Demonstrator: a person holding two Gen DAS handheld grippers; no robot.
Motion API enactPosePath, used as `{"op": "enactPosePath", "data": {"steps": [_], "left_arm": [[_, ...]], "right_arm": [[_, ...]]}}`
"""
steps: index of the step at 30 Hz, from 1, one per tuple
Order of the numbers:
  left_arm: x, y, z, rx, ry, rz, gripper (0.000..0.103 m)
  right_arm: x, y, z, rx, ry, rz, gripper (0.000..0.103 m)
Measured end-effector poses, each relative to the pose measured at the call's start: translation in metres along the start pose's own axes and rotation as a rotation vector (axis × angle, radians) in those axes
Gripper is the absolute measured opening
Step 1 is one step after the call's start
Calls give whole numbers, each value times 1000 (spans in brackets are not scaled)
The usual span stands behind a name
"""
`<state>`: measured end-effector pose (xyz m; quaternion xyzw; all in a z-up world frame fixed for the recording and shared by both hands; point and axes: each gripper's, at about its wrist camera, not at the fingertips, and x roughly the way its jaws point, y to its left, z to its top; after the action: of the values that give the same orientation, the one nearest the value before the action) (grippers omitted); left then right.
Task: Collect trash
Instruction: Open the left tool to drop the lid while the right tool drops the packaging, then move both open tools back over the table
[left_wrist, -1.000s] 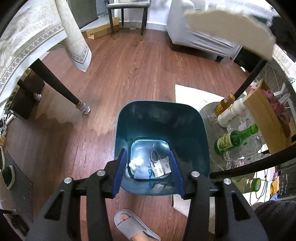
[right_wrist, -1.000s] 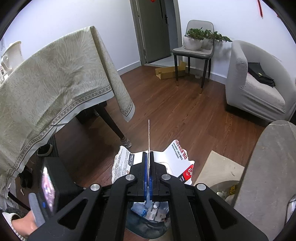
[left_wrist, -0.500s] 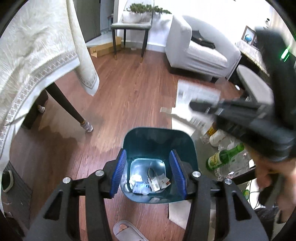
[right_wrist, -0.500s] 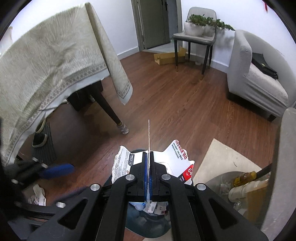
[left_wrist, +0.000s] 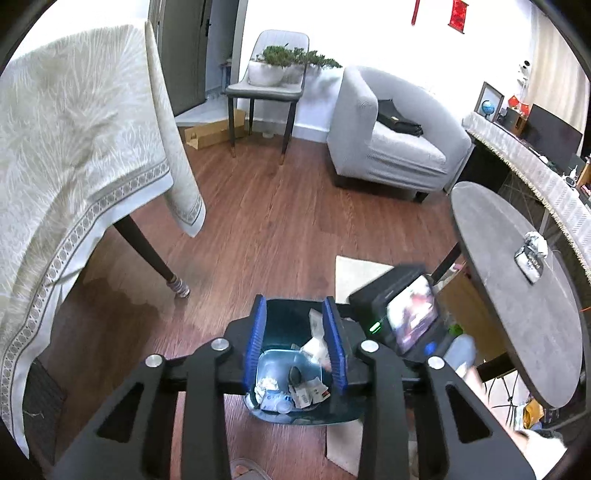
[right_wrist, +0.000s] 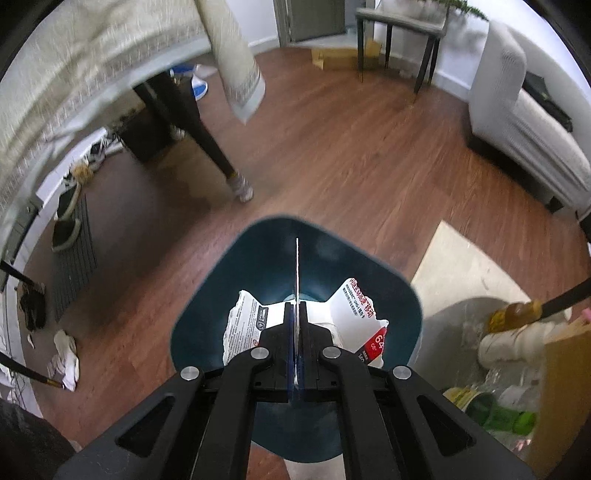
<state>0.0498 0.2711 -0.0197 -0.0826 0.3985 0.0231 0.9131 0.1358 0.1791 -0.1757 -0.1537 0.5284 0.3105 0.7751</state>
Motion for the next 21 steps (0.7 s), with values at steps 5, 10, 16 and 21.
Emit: {"op": "enactPosePath", "data": {"steps": [5,10,16,21], "left_arm": [[-11,-11,5,23,-26,-7,33],[-18,-22,8,29,-46,-25,37],[-27,-30,13,51,-76,-22,40],[-41,-34,22,45,-116,-26,41]], "right_arm": [[21,8,-14,-26,69,11,1],[37,11,-25,-31,127,5,2],[35,5,-30,-22,141,-2,43],[7,7,-25,-23,71,26,44]]}}
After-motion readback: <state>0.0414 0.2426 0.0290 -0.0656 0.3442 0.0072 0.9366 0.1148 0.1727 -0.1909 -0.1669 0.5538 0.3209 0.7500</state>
